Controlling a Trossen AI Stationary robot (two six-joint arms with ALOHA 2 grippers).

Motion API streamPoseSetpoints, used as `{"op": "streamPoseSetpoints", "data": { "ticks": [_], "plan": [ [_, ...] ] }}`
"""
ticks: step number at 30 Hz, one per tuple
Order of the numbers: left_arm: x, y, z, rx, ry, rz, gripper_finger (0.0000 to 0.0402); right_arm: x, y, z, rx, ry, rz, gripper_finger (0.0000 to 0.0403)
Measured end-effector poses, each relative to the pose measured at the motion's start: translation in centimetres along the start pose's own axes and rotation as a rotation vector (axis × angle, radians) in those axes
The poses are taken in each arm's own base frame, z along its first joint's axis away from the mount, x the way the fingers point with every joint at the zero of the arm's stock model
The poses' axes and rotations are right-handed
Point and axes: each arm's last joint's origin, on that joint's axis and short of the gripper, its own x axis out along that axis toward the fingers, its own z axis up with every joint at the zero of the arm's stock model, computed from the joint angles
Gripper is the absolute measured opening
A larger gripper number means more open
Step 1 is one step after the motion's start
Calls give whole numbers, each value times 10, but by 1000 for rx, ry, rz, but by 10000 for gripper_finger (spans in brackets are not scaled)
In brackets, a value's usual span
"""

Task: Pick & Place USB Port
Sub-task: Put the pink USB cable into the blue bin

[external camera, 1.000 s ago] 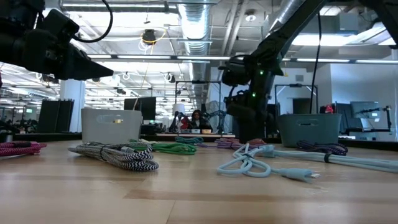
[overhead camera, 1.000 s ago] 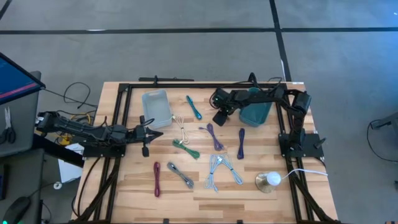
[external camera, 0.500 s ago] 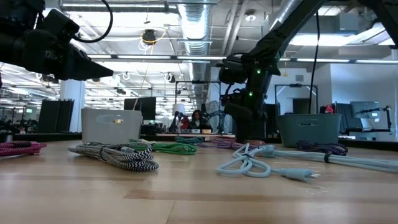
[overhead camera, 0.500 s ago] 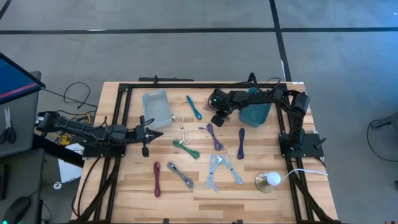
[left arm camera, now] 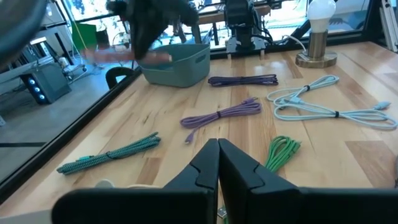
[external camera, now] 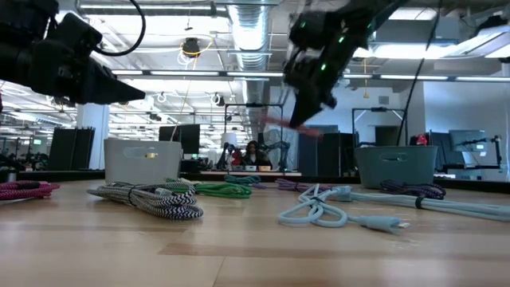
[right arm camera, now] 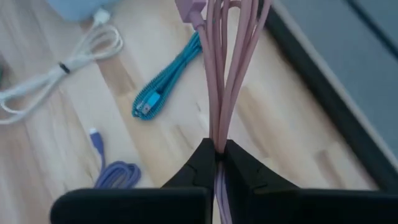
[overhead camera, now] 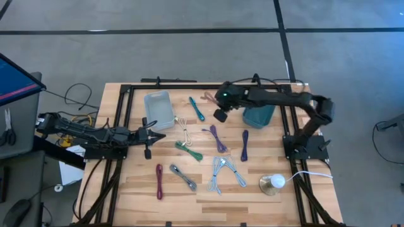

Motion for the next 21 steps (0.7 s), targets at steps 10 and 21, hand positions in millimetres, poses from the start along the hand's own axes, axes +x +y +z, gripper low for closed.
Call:
{"op": "streamPoseSetpoints", "data": {
  "ticks": [10,21],
  "plan": [
    [0,0,0,-2,1,0,7,-67,-14,-34,189,-108,-137,5],
    [0,0,0,-2,1,0,7,-76,-25,-93,427,-18,-323,5]
  ]
}}
